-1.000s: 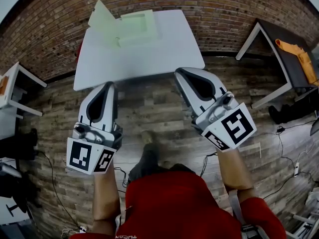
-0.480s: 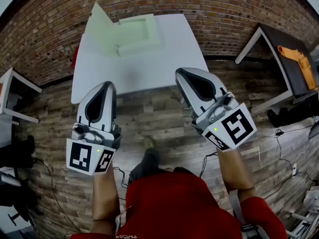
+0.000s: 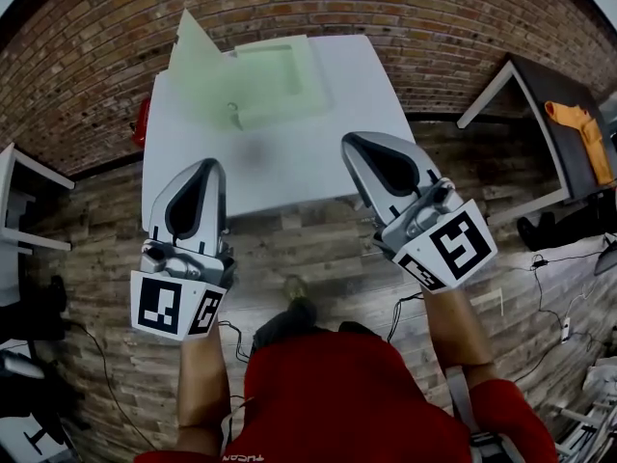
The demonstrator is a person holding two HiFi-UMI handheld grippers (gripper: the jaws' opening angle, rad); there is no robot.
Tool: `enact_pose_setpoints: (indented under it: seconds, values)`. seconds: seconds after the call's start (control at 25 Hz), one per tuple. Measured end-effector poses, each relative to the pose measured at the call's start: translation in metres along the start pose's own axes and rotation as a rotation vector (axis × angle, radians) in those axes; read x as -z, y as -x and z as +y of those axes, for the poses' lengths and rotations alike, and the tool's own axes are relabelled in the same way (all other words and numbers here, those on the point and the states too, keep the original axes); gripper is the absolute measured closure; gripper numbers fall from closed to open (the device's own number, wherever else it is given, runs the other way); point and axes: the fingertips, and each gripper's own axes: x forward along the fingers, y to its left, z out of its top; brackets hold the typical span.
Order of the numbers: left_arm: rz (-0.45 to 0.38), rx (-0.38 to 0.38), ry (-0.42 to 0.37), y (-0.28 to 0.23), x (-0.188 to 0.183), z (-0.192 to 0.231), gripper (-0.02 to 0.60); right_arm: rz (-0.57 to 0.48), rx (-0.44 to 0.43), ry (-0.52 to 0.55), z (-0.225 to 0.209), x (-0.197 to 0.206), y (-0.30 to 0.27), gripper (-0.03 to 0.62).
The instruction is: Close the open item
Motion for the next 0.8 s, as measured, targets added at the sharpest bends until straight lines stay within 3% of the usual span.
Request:
enact_pose_setpoints:
  seconds: [0.44, 0.8]
  values:
    - [0.025, -0.01, 0.002, -0.037, 0.026, 0.083, 0.569, 0.018, 0.024, 0.019, -0.022, 0.015, -0.086, 0.563]
    - [0.049, -0.045, 0.025, -0.057, 0.05, 0.13, 0.569, 0.054, 0.052, 0.033, -0.035, 0.028, -0.12, 0.563]
